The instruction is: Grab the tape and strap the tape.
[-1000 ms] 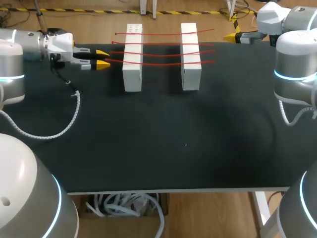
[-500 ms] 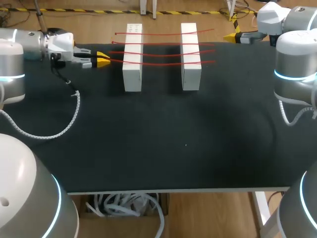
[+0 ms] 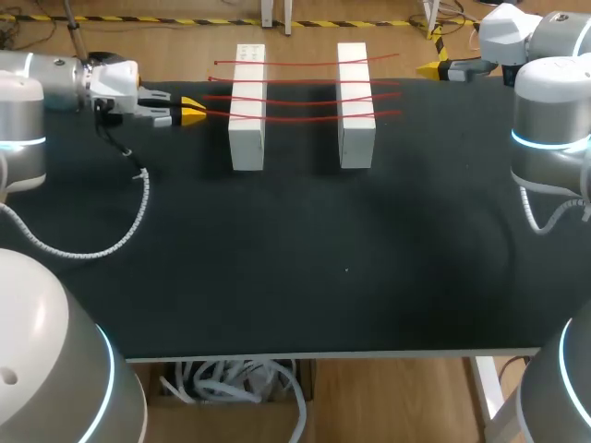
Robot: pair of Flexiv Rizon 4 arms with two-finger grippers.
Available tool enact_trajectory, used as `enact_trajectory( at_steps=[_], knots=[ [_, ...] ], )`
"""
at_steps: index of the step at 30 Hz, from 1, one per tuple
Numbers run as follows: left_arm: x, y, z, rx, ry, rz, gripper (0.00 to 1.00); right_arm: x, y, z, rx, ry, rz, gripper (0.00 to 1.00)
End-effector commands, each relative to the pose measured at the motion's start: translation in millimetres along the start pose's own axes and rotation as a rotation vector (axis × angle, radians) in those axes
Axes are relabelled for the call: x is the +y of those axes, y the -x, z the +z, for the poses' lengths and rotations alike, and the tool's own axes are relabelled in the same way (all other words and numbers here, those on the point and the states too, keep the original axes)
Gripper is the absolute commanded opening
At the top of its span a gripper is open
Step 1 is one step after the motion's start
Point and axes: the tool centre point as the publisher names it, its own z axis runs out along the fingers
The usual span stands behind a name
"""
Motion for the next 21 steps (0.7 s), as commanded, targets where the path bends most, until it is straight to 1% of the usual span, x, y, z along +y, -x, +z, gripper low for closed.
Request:
enact_trajectory(
  at_steps=[1, 5, 8, 10, 11, 13, 14, 17, 19, 21],
  knots=[
    [-2.2, 2.4, 0.0, 0.018, 0.006, 0.005, 0.0, -0.3, 0.1, -0.1, 0.0, 0.0, 0.0, 1.0],
    [-9.6, 1.4, -0.2, 0.022, 0.009, 0.023, 0.0, -0.3, 0.1, -0.1, 0.0, 0.0, 0.0, 1.0],
    [-20.9, 1.2, -2.0, 0.016, 0.019, 0.048, 0.0, -0.3, 0.1, -0.1, 0.0, 0.0, 0.0, 1.0],
    [-29.8, 1.3, -3.6, 0.009, 0.042, 0.067, 0.0, -0.3, 0.1, -0.1, 0.0, 0.0, 0.0, 1.0],
    [-35.6, 0.5, -4.3, 0.02, 0.025, 0.072, 0.0, -0.3, 0.1, -0.1, 0.0, 0.0, 0.0, 1.0],
    [-45.5, -0.1, -4.5, 0.017, 0.082, 0.086, 0.0, -0.3, 0.1, -0.1, 0.0, 0.0, 0.0, 1.0],
    [-51.8, -0.7, -5.7, 0.016, 0.078, 0.089, 0.0, -0.3, 0.1, -0.1, 0.0, 0.0, 0.0, 1.0],
    [-68.1, -1.9, -9.9, 0.007, 0.101, 0.092, 0.0, -0.3, 0.1, -0.1, 0.0, 0.0, 0.0, 1.0],
    [-80.8, -2.2, -13.9, -0.002, 0.097, 0.086, 0.0, -0.3, 0.1, -0.1, 0.0, 0.0, 0.0, 1.0],
    [-97.6, -2.7, -16.2, -0.003, 0.066, 0.081, 0.0, -0.3, 0.1, -0.1, 0.0, 0.0, 0.0, 1.0]
  ],
)
